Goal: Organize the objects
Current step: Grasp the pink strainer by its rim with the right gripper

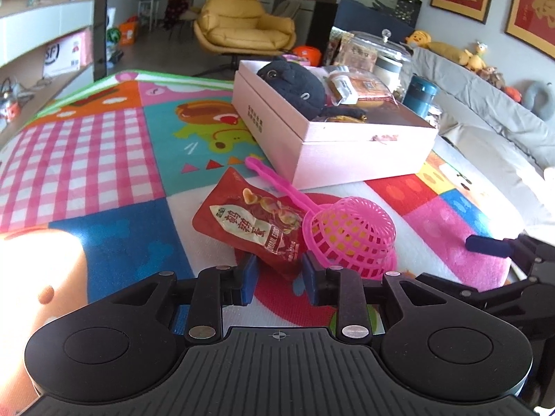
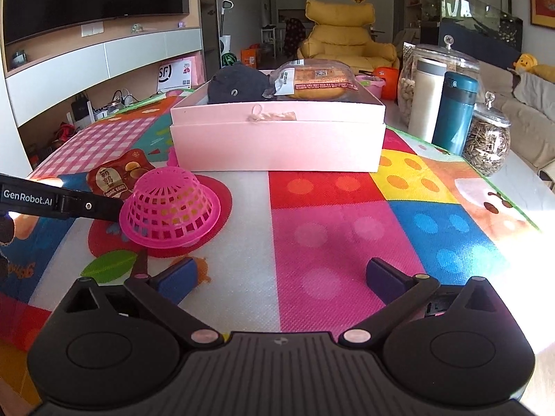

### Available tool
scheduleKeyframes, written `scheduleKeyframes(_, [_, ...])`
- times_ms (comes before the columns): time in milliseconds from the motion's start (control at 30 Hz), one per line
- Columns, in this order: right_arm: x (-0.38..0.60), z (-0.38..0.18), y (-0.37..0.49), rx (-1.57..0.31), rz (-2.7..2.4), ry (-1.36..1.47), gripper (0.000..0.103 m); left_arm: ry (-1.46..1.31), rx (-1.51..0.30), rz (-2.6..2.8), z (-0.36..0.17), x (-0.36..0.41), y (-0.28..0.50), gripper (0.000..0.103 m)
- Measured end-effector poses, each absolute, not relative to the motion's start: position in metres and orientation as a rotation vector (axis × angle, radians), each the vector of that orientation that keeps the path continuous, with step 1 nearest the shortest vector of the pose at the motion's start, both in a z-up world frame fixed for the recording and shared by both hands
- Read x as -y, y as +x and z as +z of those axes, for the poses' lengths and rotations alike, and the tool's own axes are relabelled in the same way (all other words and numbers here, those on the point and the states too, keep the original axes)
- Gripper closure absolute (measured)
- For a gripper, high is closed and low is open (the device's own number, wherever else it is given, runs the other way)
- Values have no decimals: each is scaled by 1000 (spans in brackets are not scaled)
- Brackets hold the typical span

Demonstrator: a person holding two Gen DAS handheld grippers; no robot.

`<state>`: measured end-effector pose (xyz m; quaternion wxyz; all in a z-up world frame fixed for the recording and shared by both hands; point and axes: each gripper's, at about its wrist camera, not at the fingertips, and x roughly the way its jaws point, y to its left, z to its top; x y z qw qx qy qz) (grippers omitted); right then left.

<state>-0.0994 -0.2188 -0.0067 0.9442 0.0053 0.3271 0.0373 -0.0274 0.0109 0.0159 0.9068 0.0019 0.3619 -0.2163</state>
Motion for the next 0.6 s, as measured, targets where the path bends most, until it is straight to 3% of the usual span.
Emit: scheduleKeyframes(600, [218, -6, -98, -683, 85, 14, 0, -32, -735, -429, 14, -13, -27, 70])
